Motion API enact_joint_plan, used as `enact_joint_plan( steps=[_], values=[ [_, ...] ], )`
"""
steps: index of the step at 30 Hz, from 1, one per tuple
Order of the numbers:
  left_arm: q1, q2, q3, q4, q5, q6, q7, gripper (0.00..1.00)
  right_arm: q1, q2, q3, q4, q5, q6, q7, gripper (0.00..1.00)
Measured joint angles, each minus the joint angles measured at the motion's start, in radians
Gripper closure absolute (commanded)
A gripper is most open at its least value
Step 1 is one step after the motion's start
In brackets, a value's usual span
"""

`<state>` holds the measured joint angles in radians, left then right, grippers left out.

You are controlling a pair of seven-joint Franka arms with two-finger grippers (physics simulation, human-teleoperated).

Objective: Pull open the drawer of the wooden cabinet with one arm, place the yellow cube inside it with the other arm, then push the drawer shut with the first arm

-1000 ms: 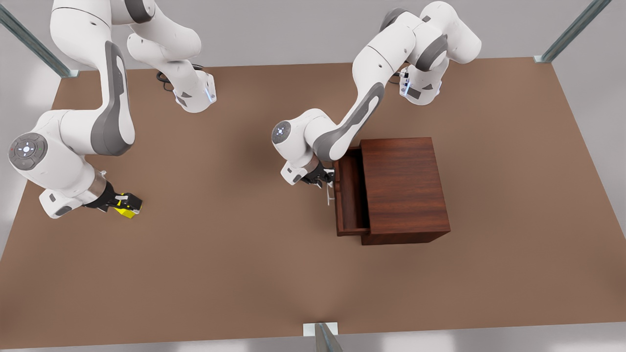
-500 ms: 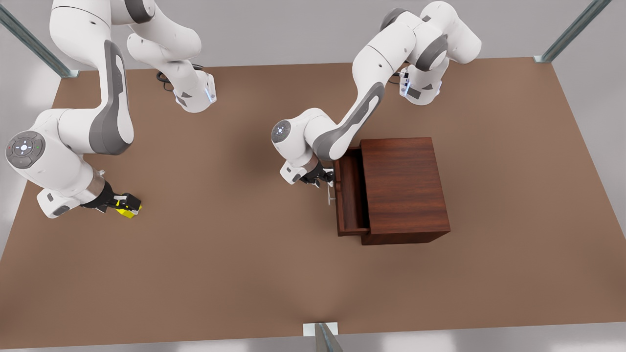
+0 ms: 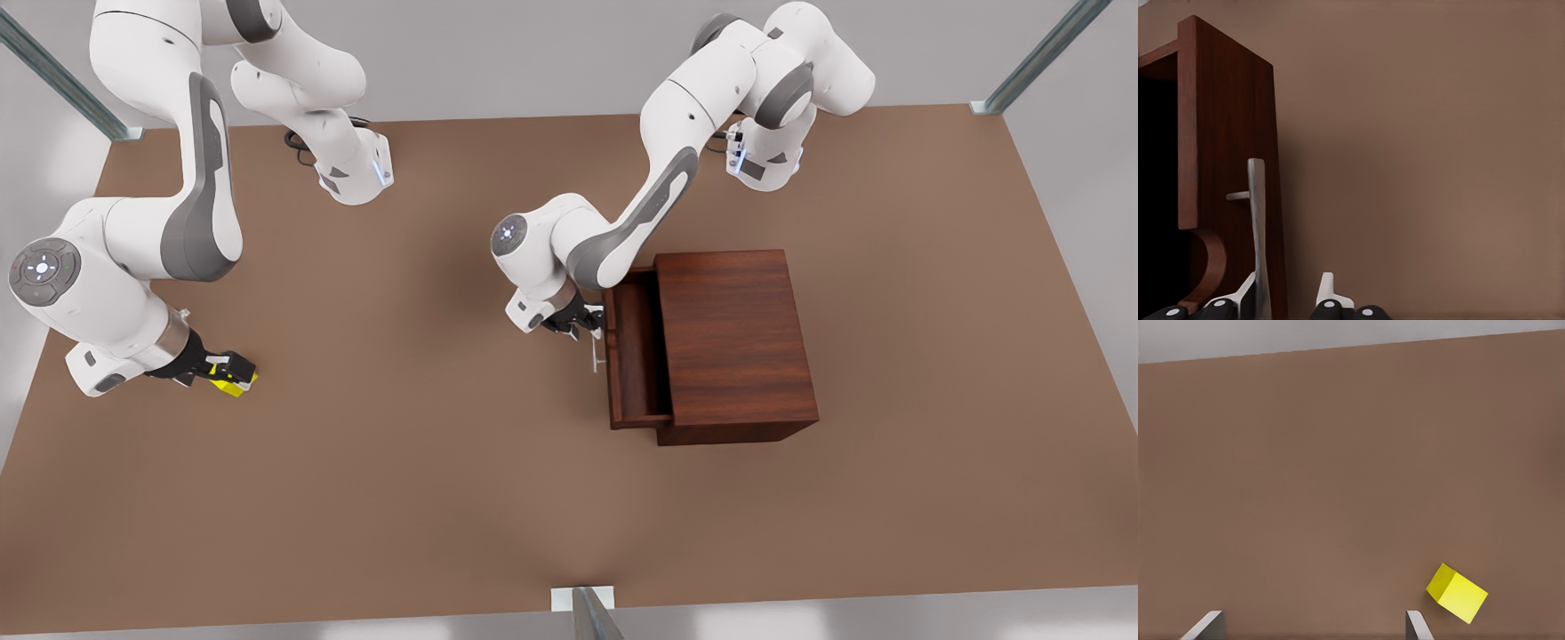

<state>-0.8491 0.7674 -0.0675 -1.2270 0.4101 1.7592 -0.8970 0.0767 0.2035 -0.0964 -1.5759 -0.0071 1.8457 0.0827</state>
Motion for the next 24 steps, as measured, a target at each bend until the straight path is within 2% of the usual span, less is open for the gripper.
enact_joint_plan(
  steps=[24],
  values=[
    [-0.006, -0.001, -0.005, -0.001, -0.001, 0.033, 0.003, 0.00, 0.000, 0.000, 0.000, 0.000, 0.000, 0.000, 0.000, 0.00]
  ],
)
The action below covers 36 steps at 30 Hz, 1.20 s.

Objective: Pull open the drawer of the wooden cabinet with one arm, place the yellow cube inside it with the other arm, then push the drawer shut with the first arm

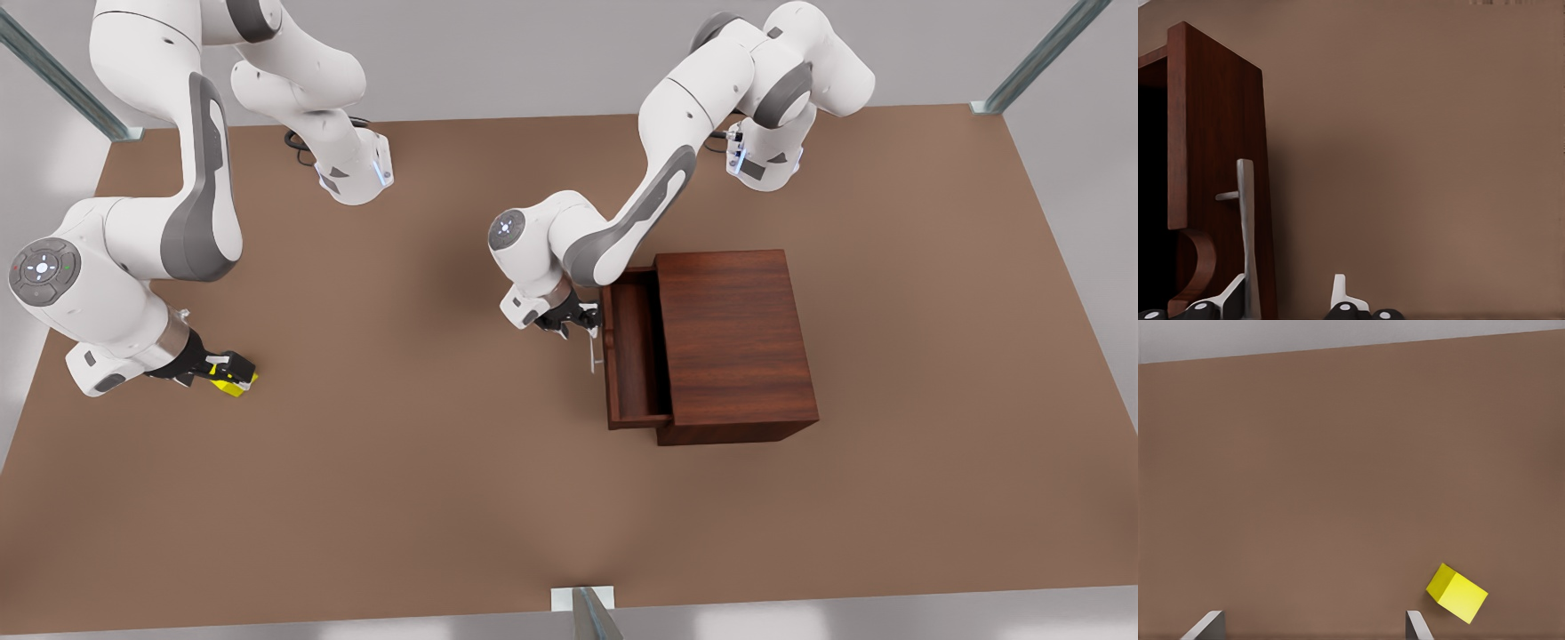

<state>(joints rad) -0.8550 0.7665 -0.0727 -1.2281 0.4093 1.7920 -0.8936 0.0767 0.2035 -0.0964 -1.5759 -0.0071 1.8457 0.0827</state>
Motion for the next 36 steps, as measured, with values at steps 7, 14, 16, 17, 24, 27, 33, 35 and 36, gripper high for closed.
enact_joint_plan(
  steps=[7, 14, 16, 17, 24, 27, 33, 35, 36],
  values=[
    [-0.003, -0.005, 0.002, 0.000, 0.000, 0.001, 0.001, 0.00, 0.000, 0.000, 0.000, 0.000, -0.001, 0.000, 0.000, 0.00],
    [-0.009, -0.005, 0.006, 0.001, 0.007, -0.004, -0.001, 0.00, 0.000, 0.000, 0.000, 0.000, -0.001, 0.000, 0.000, 0.00],
    [-0.009, -0.004, 0.006, 0.001, 0.007, -0.005, -0.001, 0.00, 0.000, 0.000, 0.000, 0.000, -0.001, 0.000, 0.000, 0.00],
    [-0.009, -0.004, 0.006, 0.001, 0.007, -0.005, -0.001, 0.00, 0.000, 0.000, 0.000, 0.000, 0.000, 0.000, 0.000, 0.00],
    [-0.012, -0.006, 0.008, 0.001, 0.009, -0.008, -0.003, 0.00, 0.000, 0.000, 0.000, 0.000, -0.001, 0.000, 0.000, 0.00],
    [-0.063, -0.014, -0.002, 0.111, 0.032, -0.096, -0.013, 0.00, 0.000, 0.000, 0.000, 0.000, -0.001, 0.000, 0.000, 0.00],
    [-0.144, -0.117, -0.007, 0.248, -0.060, -0.313, -0.005, 0.00, 0.000, 0.000, -0.001, 0.000, 0.001, 0.000, 0.000, 0.00],
    [-0.011, -0.196, -0.007, 0.244, -0.153, -0.384, 0.021, 0.00, 0.010, 0.028, 0.007, -0.001, 0.002, 0.000, 0.007, 0.00],
    [0.088, -0.238, -0.004, 0.242, -0.196, -0.427, 0.046, 0.00, 0.046, 0.052, 0.011, -0.001, 0.000, 0.001, 0.015, 0.00]
  ],
)
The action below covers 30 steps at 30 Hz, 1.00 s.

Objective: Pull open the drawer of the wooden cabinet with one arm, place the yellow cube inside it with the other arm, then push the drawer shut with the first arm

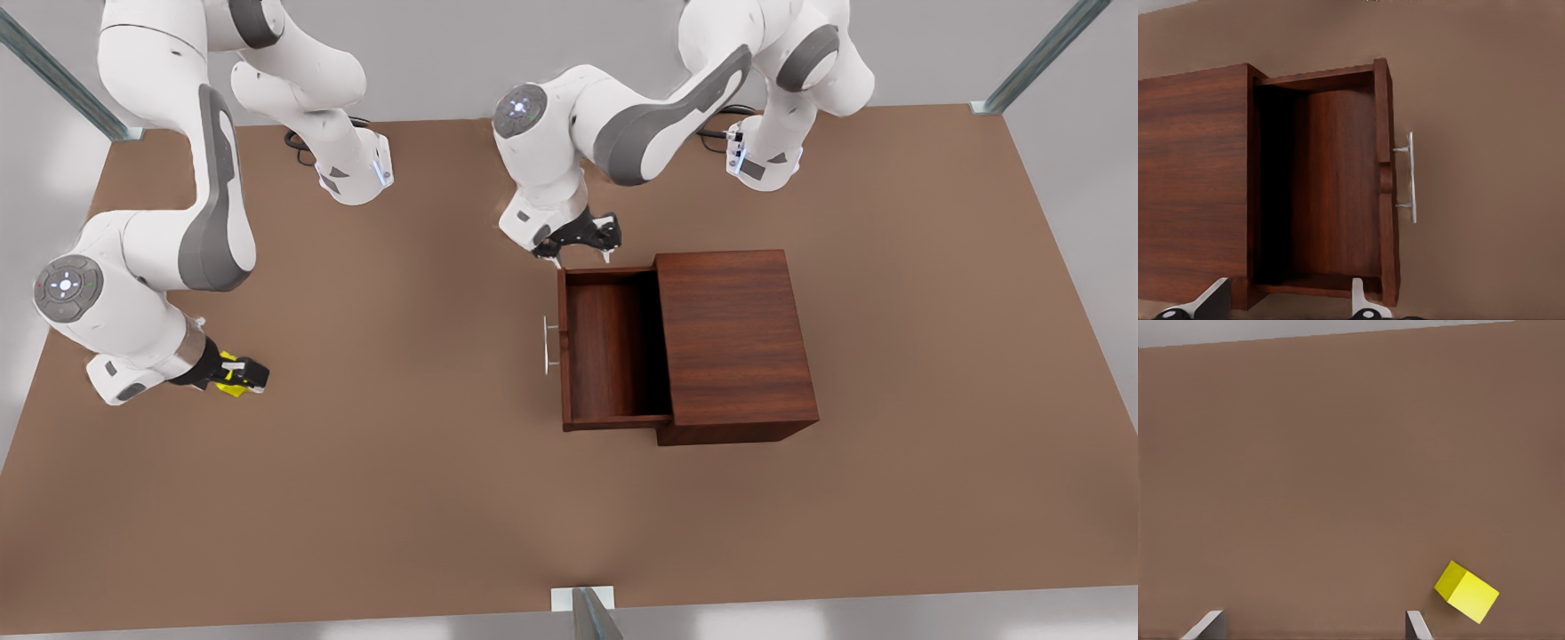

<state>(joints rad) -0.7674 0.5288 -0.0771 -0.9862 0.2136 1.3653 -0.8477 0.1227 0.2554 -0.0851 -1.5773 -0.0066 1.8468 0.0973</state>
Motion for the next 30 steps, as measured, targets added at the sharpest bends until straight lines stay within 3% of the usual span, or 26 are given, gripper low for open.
enact_joint_plan(
  steps=[5, 6, 7, 8, 11, 15, 30],
  values=[
    [0.513, -0.070, 0.010, -0.008, -0.128, -0.149, 0.201, 0.00, 0.069, 0.064, 0.005, -0.012, -0.028, 0.008, 0.044, 0.00],
    [0.582, -0.119, 0.041, -0.083, -0.172, -0.144, 0.247, 0.00, 0.066, 0.065, 0.004, -0.041, -0.037, 0.012, 0.053, 0.00],
    [0.627, -0.276, 0.062, -0.339, -0.206, -0.086, 0.291, 0.00, 0.057, 0.037, -0.002, -0.118, -0.044, 0.031, 0.060, 0.00],
    [0.654, -0.357, 0.073, -0.496, -0.230, -0.026, 0.333, 0.00, 0.035, 0.005, -0.007, -0.213, -0.049, 0.064, 0.068, 0.00],
    [0.664, -0.375, 0.083, -0.607, -0.248, 0.109, 0.447, 0.00, -0.033, -0.030, -0.013, -0.324, -0.049, 0.143, 0.089, 0.00],
    [0.639, -0.331, 0.084, -0.577, -0.239, 0.213, 0.572, 0.00, -0.111, -0.037, -0.014, -0.392, 0.018, 0.241, 0.118, 0.00],
    [0.651, -0.327, 0.089, -0.597, -0.255, 0.249, 0.829, 0.00, -0.313, 0.045, -0.013, -0.451, 0.017, 0.416, 0.201, 0.00]
  ],
)
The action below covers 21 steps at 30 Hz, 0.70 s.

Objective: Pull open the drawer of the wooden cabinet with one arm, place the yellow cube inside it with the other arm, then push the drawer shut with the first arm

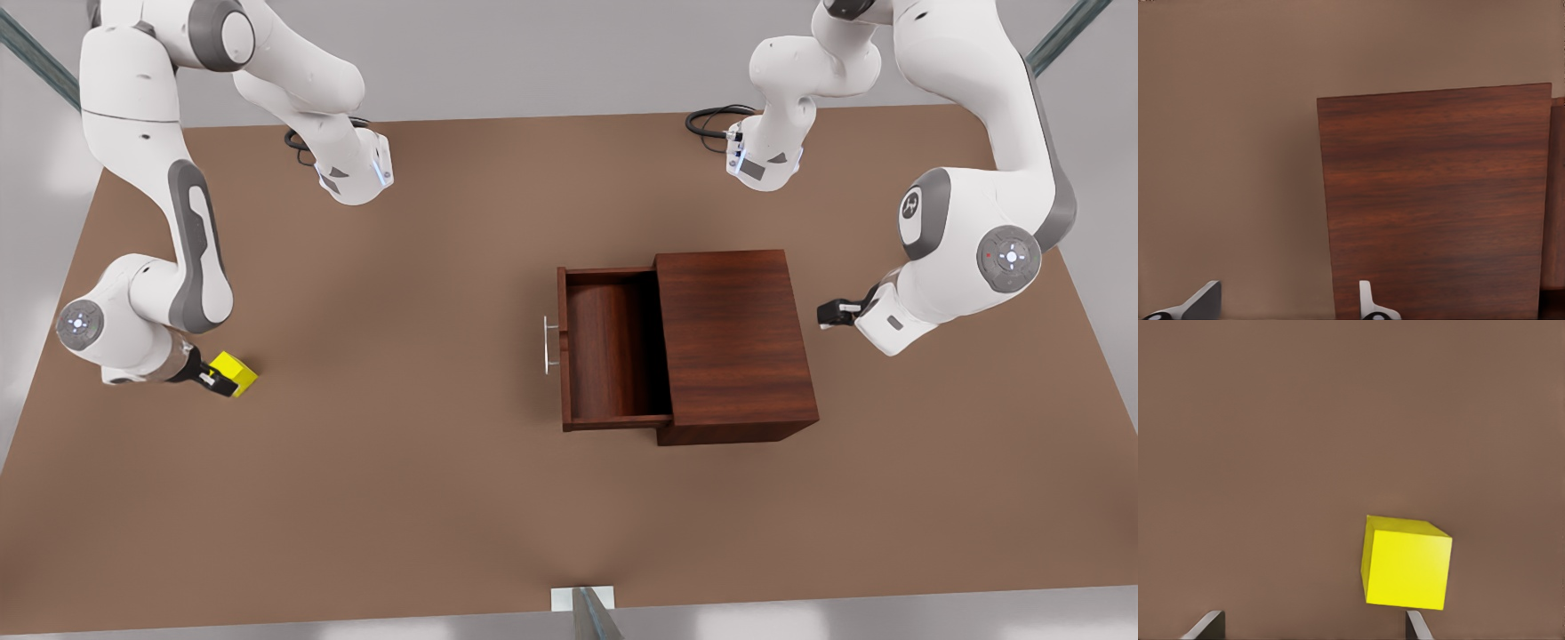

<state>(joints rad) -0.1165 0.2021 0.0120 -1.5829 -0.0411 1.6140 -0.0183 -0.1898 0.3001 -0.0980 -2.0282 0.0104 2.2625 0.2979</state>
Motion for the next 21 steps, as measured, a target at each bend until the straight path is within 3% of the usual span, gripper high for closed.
enact_joint_plan(
  steps=[7, 13, 21],
  values=[
    [-0.018, 0.004, 0.000, 0.005, -0.022, 0.003, 0.062, 0.00, -0.068, -0.008, 0.001, -0.089, -0.037, 0.066, -0.001, 0.00],
    [-0.029, 0.013, 0.006, 0.104, 0.007, 0.009, 0.100, 0.00, -0.069, 0.027, 0.003, -0.129, -0.043, 0.148, -0.007, 0.00],
    [-0.047, -0.008, 0.002, 0.155, 0.018, -0.082, 0.089, 0.00, -0.080, 0.069, 0.003, -0.152, -0.046, 0.238, -0.014, 0.00]
  ],
)
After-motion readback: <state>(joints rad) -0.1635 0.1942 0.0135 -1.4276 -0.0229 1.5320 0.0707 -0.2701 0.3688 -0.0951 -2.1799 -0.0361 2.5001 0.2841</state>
